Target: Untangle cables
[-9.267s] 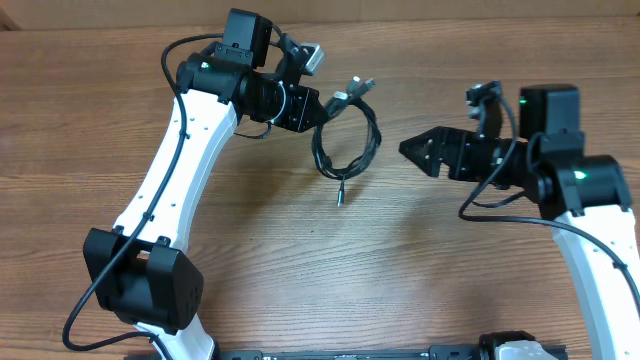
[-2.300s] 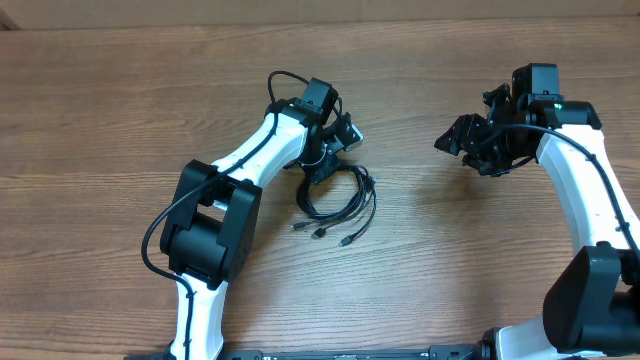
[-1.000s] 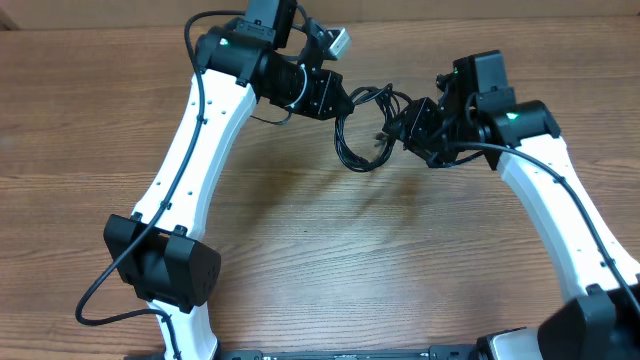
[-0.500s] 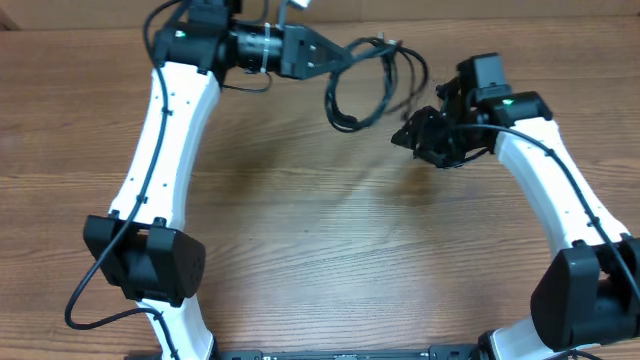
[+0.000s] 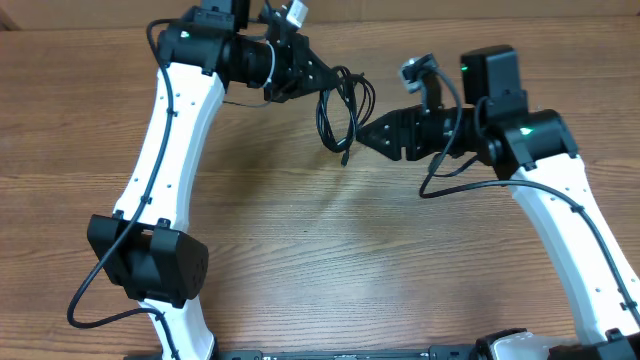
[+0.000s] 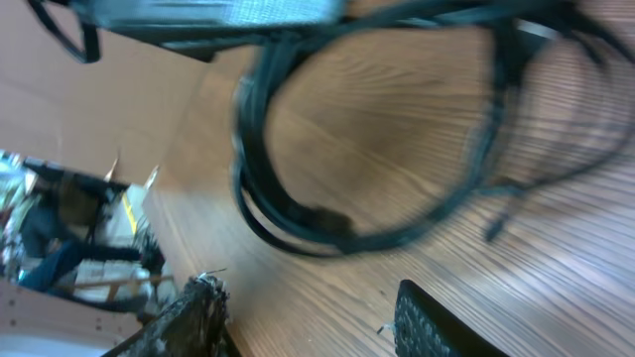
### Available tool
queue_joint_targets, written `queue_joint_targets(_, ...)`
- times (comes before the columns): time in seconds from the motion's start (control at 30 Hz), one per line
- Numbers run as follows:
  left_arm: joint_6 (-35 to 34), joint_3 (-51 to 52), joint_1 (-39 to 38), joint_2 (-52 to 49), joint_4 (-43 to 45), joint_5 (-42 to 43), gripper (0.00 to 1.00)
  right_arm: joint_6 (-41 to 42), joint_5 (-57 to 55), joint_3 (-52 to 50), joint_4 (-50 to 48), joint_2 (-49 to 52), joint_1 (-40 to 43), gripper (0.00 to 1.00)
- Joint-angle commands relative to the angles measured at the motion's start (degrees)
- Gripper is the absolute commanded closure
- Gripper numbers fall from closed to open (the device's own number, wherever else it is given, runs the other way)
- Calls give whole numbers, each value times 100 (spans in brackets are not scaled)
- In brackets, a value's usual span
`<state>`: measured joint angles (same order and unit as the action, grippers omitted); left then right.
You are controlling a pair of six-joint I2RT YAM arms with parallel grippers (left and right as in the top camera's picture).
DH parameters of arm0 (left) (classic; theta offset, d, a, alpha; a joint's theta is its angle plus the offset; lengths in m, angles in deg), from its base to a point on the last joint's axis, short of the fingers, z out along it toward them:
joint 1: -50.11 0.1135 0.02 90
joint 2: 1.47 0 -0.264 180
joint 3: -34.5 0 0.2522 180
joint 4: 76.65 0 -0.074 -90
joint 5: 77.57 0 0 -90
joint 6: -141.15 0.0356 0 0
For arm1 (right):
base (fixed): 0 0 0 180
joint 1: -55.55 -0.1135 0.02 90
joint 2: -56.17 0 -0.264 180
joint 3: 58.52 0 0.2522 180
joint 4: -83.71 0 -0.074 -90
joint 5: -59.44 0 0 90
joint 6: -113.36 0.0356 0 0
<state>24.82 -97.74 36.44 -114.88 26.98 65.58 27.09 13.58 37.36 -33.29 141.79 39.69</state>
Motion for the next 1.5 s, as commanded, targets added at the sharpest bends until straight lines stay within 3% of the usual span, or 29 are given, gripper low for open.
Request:
queue_joint_targets(0.0, -651, -116, -197, 155, -181, -402, 96, -81, 144, 55, -122, 61, -251, 48)
queue_joint_targets(0.1, -1121, -116, -214, 155, -321, -400, 96, -76, 140, 55, -149, 85, -398, 48)
queue_joint_targets(0.23, -1141, -116, -214, 155, -345, -192, 96, -74, 142, 44, -164, 129, -404, 56)
queue_joint_targets(0.53, -1139, -116, -310, 155, -367, 120, 96, -79, 136, 42, -332, 157, -407, 65)
queue_joint_targets(0.6, -1139, -116, -343, 155, -365, 238, 96, -79, 94, 39, -330, 223, -407, 73)
queue_joint_targets(0.83, -1069, -116, -365, 155, -455, 529, 96, -83, 92, 31, -310, 376, -407, 85)
queue_joint_targets(0.9, -863, -116, -365, 153, -490, 466, 96, -76, 48, 31, -323, 376, -393, 96)
queue_joint_targets(1.0, -470, -116, -365, 153, -494, 372, 95, 90, -85, 33, -319, 376, -389, 96)
queue_joint_targets(1.1, -74, -116, -361, 153, -522, -319, 92, 459, -122, 35, -358, 365, -389, 96)
queue_joint_targets(1.2, 98, -116, -361, 153, -688, -1803, 74, 951, -385, 39, -315, 291, -389, 96)
queue_joint_targets(1.33, 286, -116, -284, 153, -826, -3130, 71, 1598, -1209, 39, -63, 142, -389, 96)
queue_joint_targets(1.4, 566, -116, -177, 153, -946, -3244, 65, 2035, -1676, 39, 111, 83, -389, 96)
queue_joint_targets(1.47, 1202, -116, -133, 153, -1003, -2695, 61, 2358, -1849, 39, 144, 85, -389, 96)
